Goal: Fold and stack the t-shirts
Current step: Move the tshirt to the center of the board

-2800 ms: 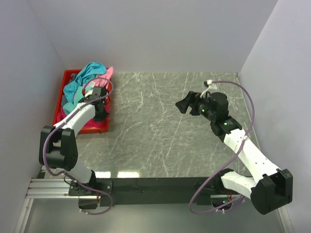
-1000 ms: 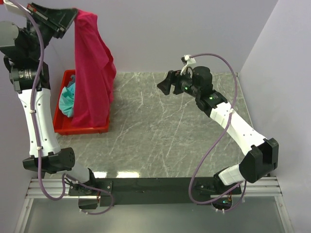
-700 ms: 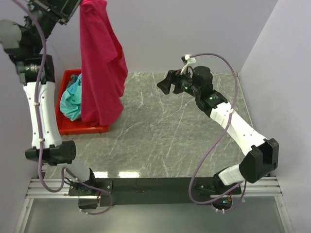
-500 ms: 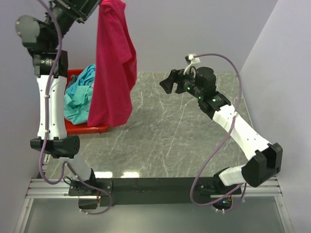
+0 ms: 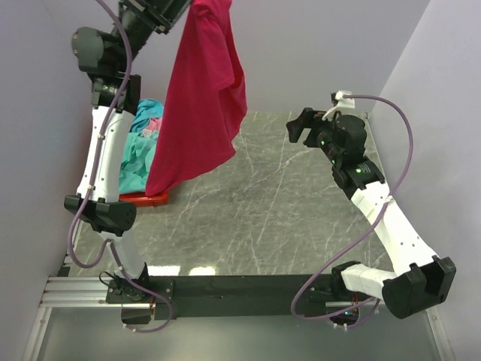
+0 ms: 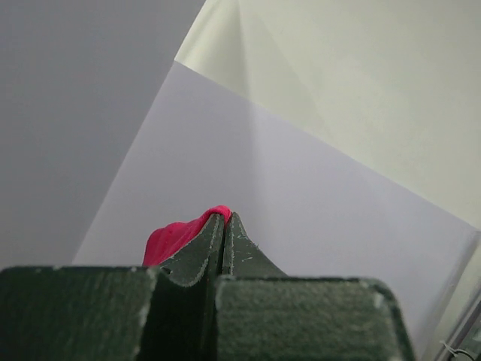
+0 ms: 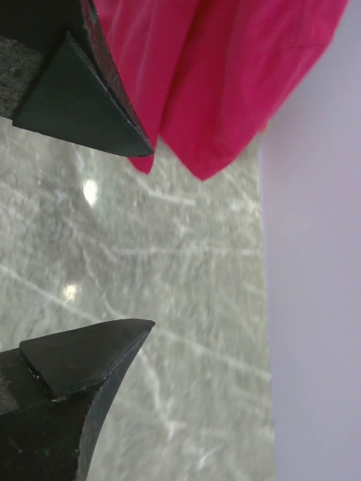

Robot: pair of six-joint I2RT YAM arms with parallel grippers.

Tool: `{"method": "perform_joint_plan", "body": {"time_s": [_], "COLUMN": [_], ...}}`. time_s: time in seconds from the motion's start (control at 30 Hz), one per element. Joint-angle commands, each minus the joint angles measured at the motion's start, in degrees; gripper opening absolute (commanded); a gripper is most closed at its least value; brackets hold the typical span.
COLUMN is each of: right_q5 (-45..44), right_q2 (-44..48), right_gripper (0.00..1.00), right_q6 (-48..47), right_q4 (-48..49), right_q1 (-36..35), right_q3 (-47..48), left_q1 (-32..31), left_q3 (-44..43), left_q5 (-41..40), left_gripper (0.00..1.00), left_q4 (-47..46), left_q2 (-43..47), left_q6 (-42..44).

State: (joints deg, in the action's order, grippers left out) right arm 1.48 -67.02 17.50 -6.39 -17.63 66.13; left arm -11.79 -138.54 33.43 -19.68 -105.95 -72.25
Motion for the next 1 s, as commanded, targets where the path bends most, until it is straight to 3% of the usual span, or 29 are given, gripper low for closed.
{"method": "perform_joint_plan", "body": {"time_s": [0.0,0.1,0.17,0.2,0.3,0.53,0.7,0.97], "right_q5": [-3.23,-3.06,-2.62,-2.27,-1.65,0.72,1.34,1.77], "right_q2": [2.42,2.95,3.04,2.95,2.78,0.15,-1.26,-1.27], "right_gripper": [0.94,0.93,0.93,0.92,0.92,0.91,0.91,0.90], "right_q6": [-0.53,-0.89,-0.80,-0.71,-0.18,-0.10,0.70,1.31], "right_q4": [-1.87,-2.04,-2.83,-2.84,-3.01,-2.66,-1.87,-1.87], "right_q1": [1.54,1.72,1.54,1.46,1.37,0.93,0.49,0.31], "right_q3": [-1.17,-2.49,-3.02,-3.28,-3.99,-3.46,-2.93,-3.99], "left_q1": [-2.96,-3.85,-4.12,-4.12,-3.33,-5.87,-9.46,-13.17], "left_q3": [3.26,15.72,25.80,29.08,34.82,39.22,46.42,58.64], "left_q5": [-0.83,-1.25,-4.06,-7.21,-12.94,-23.75,-21.74,-27.45], "left_gripper": [0.01,0.04,0.22,0.50,0.99,0.99,0.99,0.99], "left_q4": [-2.66,6.36,12.62,17.70,28.45,40.76,46.92,51.67], "left_q2": [0.39,3.64,6.27,6.81,5.50,7.16,9.01,9.63], "left_q6": [0.96,8.94,18.08,20.89,27.76,44.79,53.95,56.16]}}
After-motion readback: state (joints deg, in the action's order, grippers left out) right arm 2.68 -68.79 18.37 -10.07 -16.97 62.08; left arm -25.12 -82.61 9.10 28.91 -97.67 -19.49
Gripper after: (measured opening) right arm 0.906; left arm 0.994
